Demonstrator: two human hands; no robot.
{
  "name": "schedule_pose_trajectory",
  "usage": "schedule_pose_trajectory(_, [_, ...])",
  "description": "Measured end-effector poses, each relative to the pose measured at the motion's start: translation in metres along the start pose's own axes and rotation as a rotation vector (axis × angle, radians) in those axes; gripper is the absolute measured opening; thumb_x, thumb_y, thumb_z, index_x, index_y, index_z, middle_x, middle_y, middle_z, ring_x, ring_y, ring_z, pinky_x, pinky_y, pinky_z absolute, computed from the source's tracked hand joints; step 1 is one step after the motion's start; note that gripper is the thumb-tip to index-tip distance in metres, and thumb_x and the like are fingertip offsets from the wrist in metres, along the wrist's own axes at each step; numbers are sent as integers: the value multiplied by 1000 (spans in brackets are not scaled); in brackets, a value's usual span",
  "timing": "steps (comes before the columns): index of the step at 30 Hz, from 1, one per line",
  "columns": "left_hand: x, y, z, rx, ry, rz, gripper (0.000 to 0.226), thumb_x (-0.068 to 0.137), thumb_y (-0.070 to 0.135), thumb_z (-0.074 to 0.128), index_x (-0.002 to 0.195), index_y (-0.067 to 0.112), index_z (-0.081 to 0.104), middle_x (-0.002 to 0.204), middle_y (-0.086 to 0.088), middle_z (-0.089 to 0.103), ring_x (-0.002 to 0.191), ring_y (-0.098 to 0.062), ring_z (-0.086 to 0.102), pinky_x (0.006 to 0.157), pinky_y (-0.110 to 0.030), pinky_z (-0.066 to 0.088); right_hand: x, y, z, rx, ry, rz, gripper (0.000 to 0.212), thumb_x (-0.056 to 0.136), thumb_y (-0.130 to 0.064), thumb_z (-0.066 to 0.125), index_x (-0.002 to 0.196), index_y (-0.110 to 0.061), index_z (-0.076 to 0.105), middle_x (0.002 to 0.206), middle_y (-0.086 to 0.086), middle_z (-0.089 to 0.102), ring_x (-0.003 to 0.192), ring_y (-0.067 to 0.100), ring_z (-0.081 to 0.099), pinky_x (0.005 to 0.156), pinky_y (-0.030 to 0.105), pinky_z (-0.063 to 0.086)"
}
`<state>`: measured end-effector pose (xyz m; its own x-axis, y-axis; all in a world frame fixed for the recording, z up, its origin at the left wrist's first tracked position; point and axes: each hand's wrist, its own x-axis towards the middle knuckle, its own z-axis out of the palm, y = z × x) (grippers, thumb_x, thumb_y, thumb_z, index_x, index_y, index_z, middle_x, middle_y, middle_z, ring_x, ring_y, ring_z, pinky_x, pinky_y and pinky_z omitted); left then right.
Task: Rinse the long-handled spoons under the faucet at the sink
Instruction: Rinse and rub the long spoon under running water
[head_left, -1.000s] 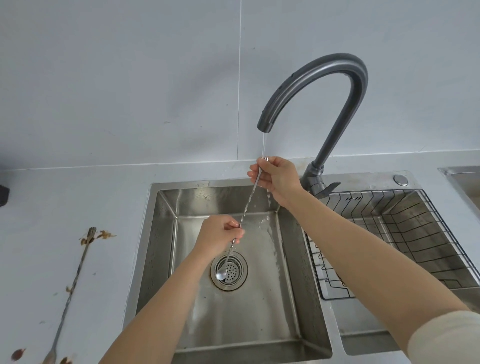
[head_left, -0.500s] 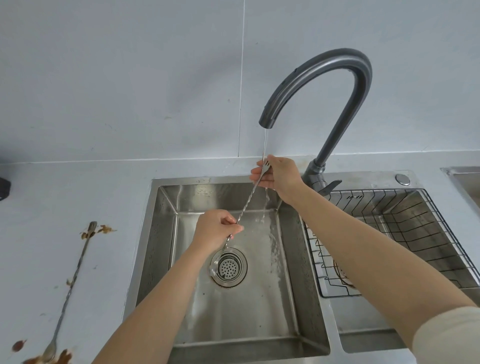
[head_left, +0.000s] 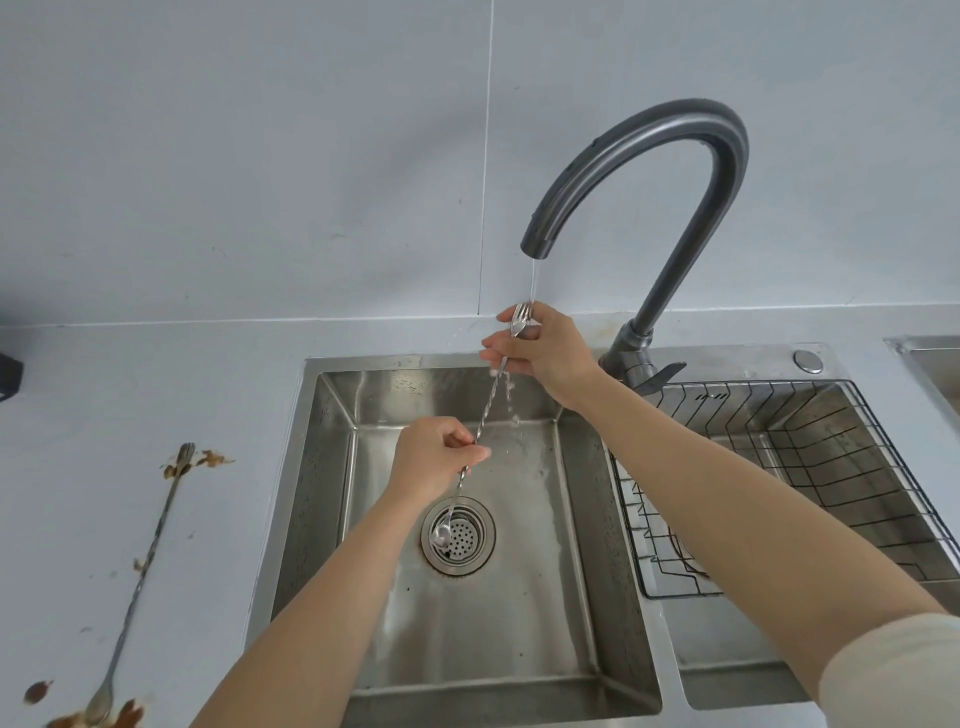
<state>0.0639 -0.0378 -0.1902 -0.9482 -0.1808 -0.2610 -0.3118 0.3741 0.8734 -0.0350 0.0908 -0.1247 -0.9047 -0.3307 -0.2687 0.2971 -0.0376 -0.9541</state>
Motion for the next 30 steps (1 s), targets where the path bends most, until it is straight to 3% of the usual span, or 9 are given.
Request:
schedule_pose_trajectory(3, [-2, -1, 1, -13, -6, -2, 28, 69, 6, 76, 55, 21, 57, 53, 1, 60, 49, -12, 55, 68, -38, 52, 1, -4, 2, -10, 67, 38, 18, 95, -13, 48, 78, -9, 53, 63, 8, 65, 47, 13, 66, 54, 26, 58])
schedule_pose_trajectory(7, [-3, -2, 5, -37, 10, -4, 31, 67, 6, 77, 52, 25, 58, 43, 11, 59, 39, 2, 53, 65, -37, 51, 3, -6, 1, 22, 129, 90, 44, 98, -36, 37, 70, -7, 53, 46, 1, 65, 43, 15, 65, 48, 26, 56])
schedule_pose_trajectory(10, [-3, 2, 5, -35, 40, -3, 30, 70, 7, 75, 53, 24, 58, 51, 3, 60, 41, -1, 54, 66, -35, 50, 3, -7, 0, 76, 117, 73, 35, 97, -29, 42, 73, -7, 55, 57, 5, 65, 47, 13, 66, 51, 24, 57])
schedule_pose_trajectory(13, [1, 13, 2, -25, 57, 41, 27, 74, 11, 73, 55, 24, 59, 53, 1, 60, 50, -13, 55, 69, -37, 51, 2, -5, 1, 123, 46, 46, 17, 95, -7, 46, 81, -8, 56, 75, 9, 63, 54, 9, 68, 61, 22, 58])
schedule_pose_trajectory(17, [12, 29, 3, -16, 75, 105, 14, 76, 11, 70, 63, 10, 67, 50, 5, 59, 43, 0, 52, 69, -34, 50, -2, 3, 5, 110, -51, 31, 18, 90, 7, 48, 84, -7, 57, 69, 2, 69, 60, 8, 70, 66, 21, 58])
schedule_pose_trajectory(21, [25, 37, 3, -103, 35, 84, 34, 79, 7, 67, 52, 29, 68, 41, 11, 60, 50, -17, 55, 71, -40, 51, -1, -6, -3, 122, -23, 13, 17, 89, 4, 51, 80, -8, 58, 61, -3, 71, 60, 9, 70, 65, 22, 58])
schedule_pose_trajectory(23, [29, 44, 6, -143, 11, 78, 31, 82, 6, 63, 57, 24, 69, 45, 9, 62, 50, -12, 58, 70, -37, 50, 0, -13, -8, 118, 26, -1, 16, 90, -2, 54, 76, -9, 58, 57, -4, 70, 57, 9, 69, 63, 23, 58])
schedule_pose_trajectory(26, [34, 59, 11, -129, -22, 111, 14, 86, 7, 58, 81, 1, 70, 60, 2, 63, 54, -10, 60, 78, -38, 52, 1, -21, -12, 77, 77, -6, 23, 92, -18, 54, 71, -9, 57, 56, -2, 67, 54, 11, 68, 60, 24, 58])
schedule_pose_trajectory(30, [38, 69, 15, -131, -57, 137, 16, 89, 7, 53, 78, 7, 65, 64, 2, 63, 53, -5, 61, 77, -37, 52, 1, -25, -12, -22, 63, 6, 37, 96, -31, 44, 71, -8, 58, 60, 4, 63, 50, 11, 66, 54, 21, 56])
